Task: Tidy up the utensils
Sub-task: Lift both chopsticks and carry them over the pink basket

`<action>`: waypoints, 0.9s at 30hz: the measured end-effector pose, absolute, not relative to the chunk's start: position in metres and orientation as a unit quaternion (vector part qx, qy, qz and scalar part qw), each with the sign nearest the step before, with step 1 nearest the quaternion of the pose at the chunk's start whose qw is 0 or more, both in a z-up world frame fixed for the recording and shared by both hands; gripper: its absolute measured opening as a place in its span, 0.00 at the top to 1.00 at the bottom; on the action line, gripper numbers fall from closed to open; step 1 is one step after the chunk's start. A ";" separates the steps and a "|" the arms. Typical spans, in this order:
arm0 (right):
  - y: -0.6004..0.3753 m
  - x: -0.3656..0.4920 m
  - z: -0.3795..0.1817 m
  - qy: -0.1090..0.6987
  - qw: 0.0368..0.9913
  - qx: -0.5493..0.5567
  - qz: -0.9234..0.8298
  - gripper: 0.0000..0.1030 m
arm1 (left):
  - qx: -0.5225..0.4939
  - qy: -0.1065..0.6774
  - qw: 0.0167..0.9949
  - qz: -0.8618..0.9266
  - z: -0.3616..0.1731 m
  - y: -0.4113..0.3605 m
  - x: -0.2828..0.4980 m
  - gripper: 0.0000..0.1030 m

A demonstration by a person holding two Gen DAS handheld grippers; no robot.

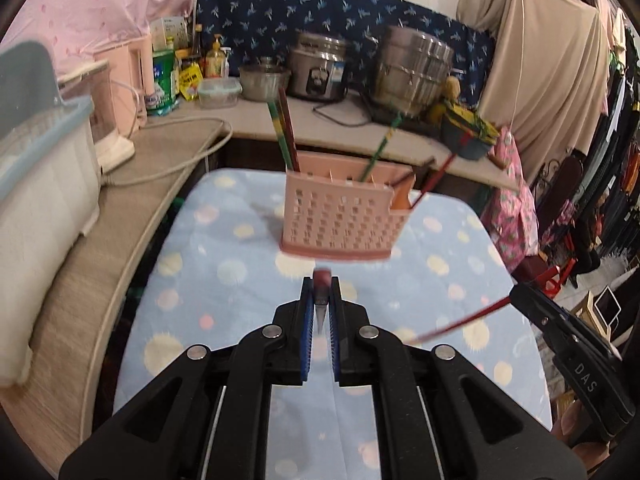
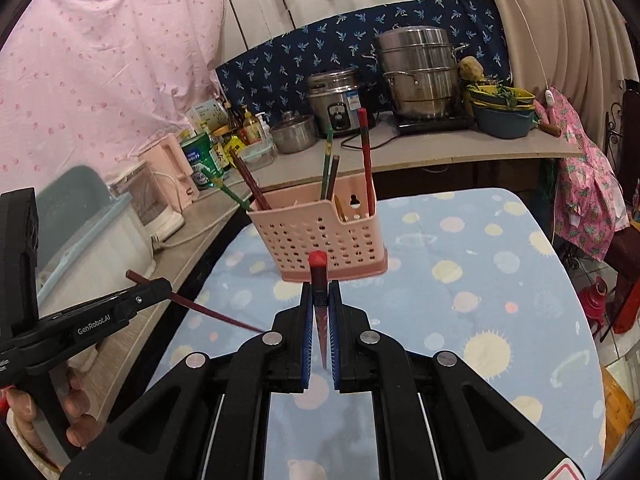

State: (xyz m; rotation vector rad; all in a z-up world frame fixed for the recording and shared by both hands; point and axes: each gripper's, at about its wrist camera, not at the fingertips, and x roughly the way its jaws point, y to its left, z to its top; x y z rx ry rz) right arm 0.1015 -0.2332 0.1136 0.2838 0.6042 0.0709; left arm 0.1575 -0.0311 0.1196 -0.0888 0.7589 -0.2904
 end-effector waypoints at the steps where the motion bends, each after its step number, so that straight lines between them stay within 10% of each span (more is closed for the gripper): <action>1: -0.234 0.107 0.118 0.293 0.945 0.143 0.037 0.93 | -0.046 0.365 0.919 -0.140 0.124 -0.030 0.162 0.93; 27: -0.258 0.253 0.239 0.180 0.969 0.167 0.037 0.93 | -0.078 0.229 0.963 -0.122 0.255 -0.034 0.287 0.93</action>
